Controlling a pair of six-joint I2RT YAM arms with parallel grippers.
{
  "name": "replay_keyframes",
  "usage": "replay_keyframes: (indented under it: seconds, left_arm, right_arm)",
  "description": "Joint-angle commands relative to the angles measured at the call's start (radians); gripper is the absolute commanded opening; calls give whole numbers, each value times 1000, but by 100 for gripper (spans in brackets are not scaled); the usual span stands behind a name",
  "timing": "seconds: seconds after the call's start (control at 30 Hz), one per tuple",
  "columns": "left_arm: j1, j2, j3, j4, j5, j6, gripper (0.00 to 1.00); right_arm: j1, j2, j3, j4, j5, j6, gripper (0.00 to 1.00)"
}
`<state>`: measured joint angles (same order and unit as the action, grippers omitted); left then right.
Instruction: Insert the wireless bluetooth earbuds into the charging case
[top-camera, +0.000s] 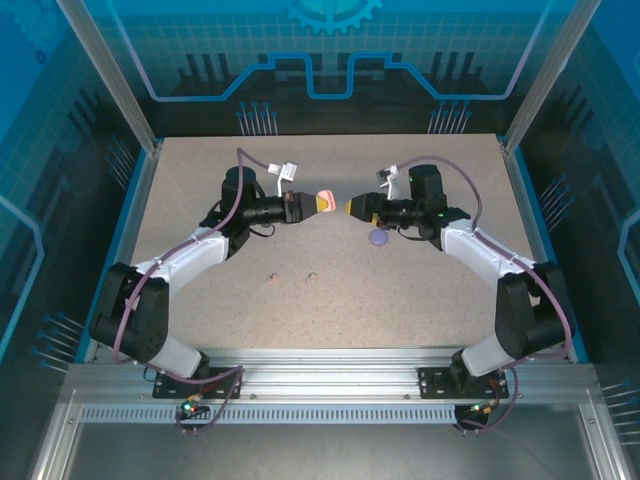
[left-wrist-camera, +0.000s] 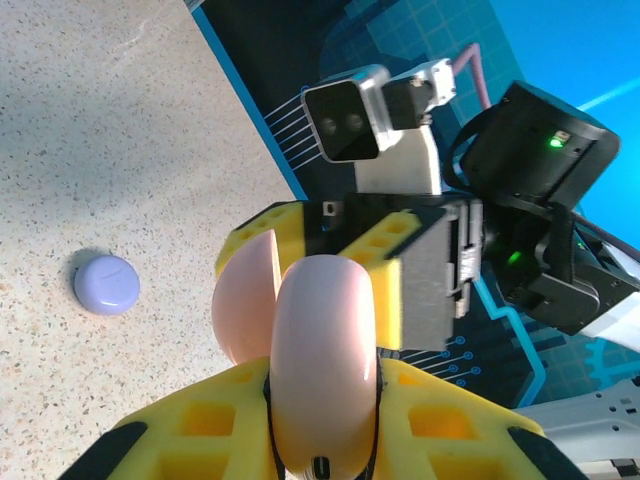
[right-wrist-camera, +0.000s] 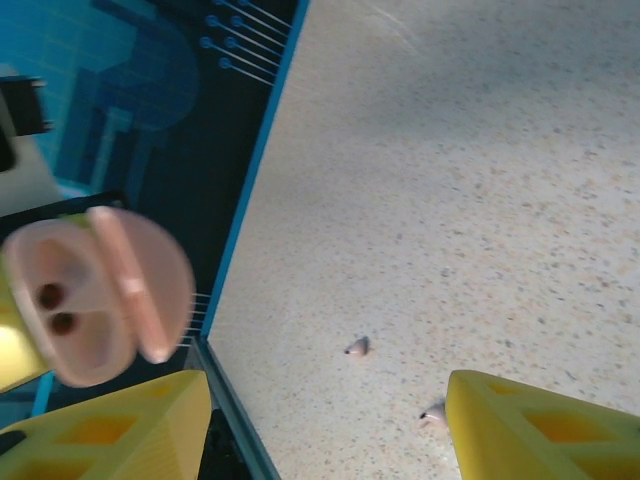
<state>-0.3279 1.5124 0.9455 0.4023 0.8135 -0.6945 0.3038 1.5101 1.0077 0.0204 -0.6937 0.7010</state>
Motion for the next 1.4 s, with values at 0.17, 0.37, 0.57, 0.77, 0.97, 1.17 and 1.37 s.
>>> replay_keyframes:
  seconds: [0.17, 0.37, 0.57, 0.77, 0.97, 1.17, 1.37]
  left_arm:
    - [1, -1, 20, 38, 28, -14, 0]
    - [-1, -3, 18, 38, 24, -16, 0]
    - [-5, -3, 20, 41, 19, -16, 0]
    - [-8, -7, 20, 40, 20, -15, 0]
    - [-11, -6, 10, 47, 23, -16, 0]
    - [-17, -6, 7, 53, 22, -19, 0]
    - [-20, -4, 4, 61, 20, -23, 0]
  right_arm:
    - [33, -5, 64, -2, -37, -17, 61]
    - [57, 16, 90, -4, -29, -14, 58]
    - [80, 40, 104, -11, -21, -15, 56]
    - [86, 63, 115, -13, -9, -13, 51]
    - [92, 77, 129, -16, 1, -10, 48]
    - [92, 93, 148, -20, 8, -5, 43]
    - [92, 105, 161, -21, 4, -3, 30]
